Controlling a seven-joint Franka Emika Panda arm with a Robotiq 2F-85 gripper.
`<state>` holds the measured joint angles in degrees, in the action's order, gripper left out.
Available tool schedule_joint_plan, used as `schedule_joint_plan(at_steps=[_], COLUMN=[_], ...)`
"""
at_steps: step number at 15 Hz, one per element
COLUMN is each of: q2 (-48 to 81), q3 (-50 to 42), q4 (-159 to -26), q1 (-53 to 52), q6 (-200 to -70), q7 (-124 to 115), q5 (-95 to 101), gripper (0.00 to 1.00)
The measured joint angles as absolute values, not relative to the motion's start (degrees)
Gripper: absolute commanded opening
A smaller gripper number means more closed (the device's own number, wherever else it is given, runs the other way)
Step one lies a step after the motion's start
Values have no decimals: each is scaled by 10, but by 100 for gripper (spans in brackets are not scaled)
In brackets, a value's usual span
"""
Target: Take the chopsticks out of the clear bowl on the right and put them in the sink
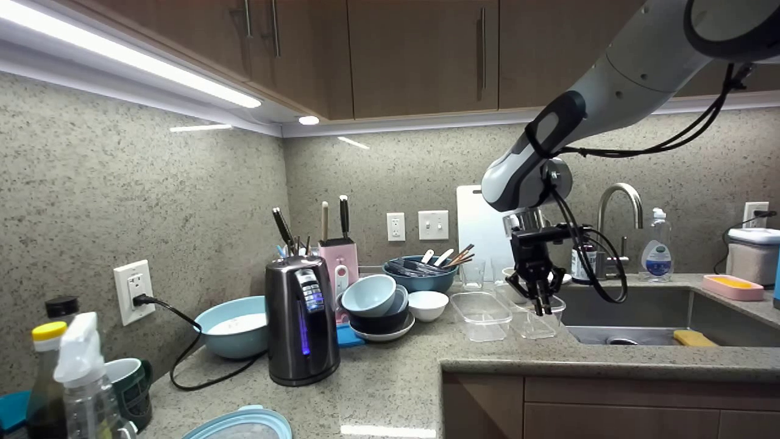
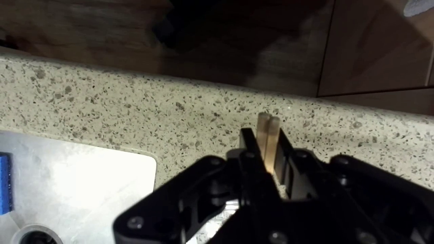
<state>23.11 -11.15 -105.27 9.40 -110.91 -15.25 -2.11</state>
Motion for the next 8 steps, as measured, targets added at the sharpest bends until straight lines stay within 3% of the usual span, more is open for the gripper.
schedule_joint_plan(at_steps=[8], q2=[223], q3=[-111], q4=[-1042], q1=[89], q6=[-1106], q7=[-152], q5=[-19], gripper=[4])
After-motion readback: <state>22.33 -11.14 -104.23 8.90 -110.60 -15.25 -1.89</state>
